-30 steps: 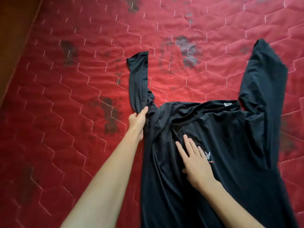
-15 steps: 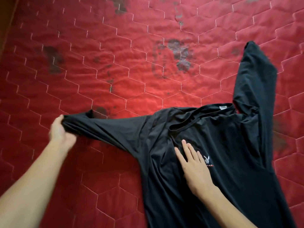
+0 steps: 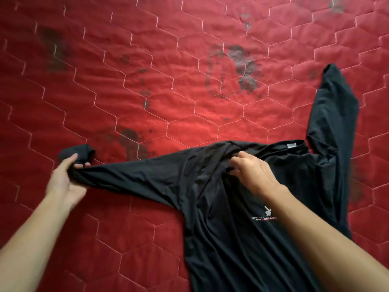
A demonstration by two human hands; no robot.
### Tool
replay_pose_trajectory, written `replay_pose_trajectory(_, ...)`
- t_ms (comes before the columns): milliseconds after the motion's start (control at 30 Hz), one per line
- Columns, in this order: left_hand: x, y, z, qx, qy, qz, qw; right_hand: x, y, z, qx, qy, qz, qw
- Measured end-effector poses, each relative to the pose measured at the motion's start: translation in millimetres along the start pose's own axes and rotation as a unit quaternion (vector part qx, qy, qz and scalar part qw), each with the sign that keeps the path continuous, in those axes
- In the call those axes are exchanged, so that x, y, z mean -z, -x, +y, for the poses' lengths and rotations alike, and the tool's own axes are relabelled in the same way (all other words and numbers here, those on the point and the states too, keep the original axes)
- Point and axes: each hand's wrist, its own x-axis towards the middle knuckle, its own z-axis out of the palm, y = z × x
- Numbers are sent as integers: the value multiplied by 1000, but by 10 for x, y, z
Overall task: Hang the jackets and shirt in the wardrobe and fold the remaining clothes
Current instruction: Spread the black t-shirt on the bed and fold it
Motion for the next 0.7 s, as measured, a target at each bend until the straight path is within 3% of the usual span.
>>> replay_pose_trajectory(67,107,-170,35,20,-35,26,999,67,-53,26,6,-19,31,999)
replay_pose_trajectory(200,405,-397,231,20,-80,68,994,347,-272,168,-49,-122,180,975)
replay_pose_trajectory(300,961,-751,330,-22,-197,168,966,450,-396,217,-111,-152,134,973)
replay_pose_trajectory(367,1333,-954,321,-70,-382,252,886,416,-387,191,-130,-129,101,978)
replay_pose_trajectory(433,1245,-702,216,-170,-536,312,765,359,-353,162,-138,-134,96,977)
replay_pose_trajectory(467,1035,-455,114,-253,-584,298,712,335,-334,144,-137,-153,98,974)
replay_pose_trajectory(500,763,-191,24,-344,-610,233,675,306,-316,128,-133,-178,102,970)
replay_pose_trajectory(567,259,170,-277,-485,-628,5,608,253,-260,93,-113,-223,125,960)
replay_pose_trajectory(633,-87,342,-660,-523,-640,-178,534,211,-175,94,-98,-235,145,956)
replay_pose_trajectory(700,-316,451,-1041,-507,-655,-266,493,173,-94,163,-87,-222,131,962)
